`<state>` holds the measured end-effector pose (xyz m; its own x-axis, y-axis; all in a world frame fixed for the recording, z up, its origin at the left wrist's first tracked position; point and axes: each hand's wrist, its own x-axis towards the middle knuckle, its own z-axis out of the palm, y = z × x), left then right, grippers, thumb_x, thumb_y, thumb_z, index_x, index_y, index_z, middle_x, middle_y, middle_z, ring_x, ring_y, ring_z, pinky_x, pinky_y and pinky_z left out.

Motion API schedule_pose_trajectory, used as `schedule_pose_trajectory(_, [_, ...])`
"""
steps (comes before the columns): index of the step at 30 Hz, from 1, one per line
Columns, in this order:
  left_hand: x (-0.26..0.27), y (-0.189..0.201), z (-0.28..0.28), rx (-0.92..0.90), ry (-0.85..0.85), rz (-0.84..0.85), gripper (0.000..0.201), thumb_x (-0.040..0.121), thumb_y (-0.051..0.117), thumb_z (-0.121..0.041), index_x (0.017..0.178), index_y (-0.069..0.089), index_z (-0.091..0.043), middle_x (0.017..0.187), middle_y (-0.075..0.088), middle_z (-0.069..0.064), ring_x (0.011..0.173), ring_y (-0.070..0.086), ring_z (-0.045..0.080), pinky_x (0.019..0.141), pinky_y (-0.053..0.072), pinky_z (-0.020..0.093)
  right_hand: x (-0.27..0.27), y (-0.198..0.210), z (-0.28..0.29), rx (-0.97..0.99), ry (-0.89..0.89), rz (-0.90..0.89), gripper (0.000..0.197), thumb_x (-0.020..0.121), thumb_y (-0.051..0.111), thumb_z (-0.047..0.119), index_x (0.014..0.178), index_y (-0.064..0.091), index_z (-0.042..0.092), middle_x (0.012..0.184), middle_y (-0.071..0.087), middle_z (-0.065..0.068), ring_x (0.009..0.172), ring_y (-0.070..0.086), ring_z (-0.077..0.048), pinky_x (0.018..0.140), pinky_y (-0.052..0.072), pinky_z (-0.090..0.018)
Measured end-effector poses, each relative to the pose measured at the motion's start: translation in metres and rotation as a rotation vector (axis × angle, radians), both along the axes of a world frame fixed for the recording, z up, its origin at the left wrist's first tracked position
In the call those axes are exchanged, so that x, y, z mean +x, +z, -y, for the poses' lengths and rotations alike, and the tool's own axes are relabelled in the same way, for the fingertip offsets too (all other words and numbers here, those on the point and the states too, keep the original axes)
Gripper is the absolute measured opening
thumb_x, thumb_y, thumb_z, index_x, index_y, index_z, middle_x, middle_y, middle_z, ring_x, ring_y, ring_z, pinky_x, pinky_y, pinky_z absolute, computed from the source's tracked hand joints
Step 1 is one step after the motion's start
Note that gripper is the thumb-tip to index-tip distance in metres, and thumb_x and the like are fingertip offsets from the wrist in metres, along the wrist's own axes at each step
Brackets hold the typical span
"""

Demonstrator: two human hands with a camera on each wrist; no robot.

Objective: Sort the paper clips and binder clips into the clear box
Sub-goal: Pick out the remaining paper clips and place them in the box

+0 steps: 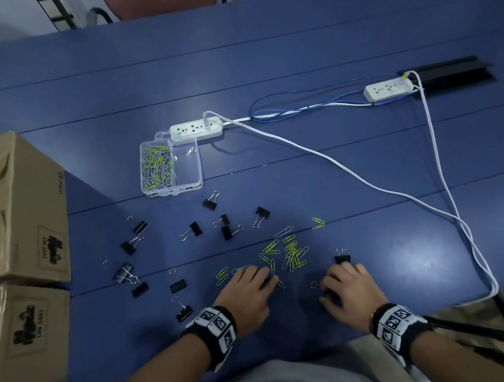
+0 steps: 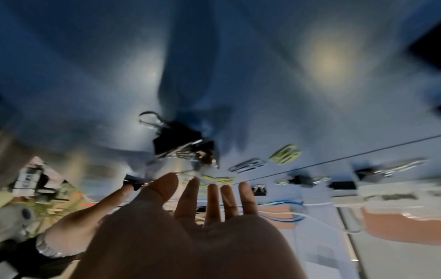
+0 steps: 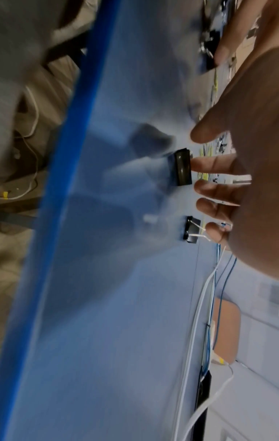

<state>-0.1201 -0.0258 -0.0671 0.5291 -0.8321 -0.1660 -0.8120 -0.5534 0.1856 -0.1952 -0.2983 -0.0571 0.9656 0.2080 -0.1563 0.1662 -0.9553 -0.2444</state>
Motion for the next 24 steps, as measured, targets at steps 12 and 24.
schedule_pose_trajectory(12, [0.040, 0.018, -0.015, 0.074, 0.945, -0.283, 0.051, 0.081, 0.059, -0.035, 0.123, 0.041, -0.011, 0.123, 0.043, 0.010, 0.105, 0.045, 0.031, 0.088, 0.043, 0.039, 0.134, 0.020, -0.022, -0.125, -0.432, -0.329, 0.056, 0.082, 0.061, 0.022, 0.132, 0.039, 0.010, 0.132, 0.039, -0.014, 0.117, 0.042, -0.035, 0.094, 0.046, -0.042])
schedule_pose_trajectory(24, [0.037, 0.015, 0.032, -0.361, 0.923, -0.656, 0.061, 0.064, 0.076, -0.021, 0.116, 0.044, -0.019, 0.114, 0.040, 0.003, 0.103, 0.052, 0.026, 0.084, 0.049, 0.038, 0.107, 0.008, -0.061, 0.213, -0.404, -0.468, 0.063, 0.071, 0.066, 0.022, 0.129, 0.042, 0.014, 0.123, 0.038, -0.009, 0.116, 0.045, -0.032, 0.094, 0.046, -0.040])
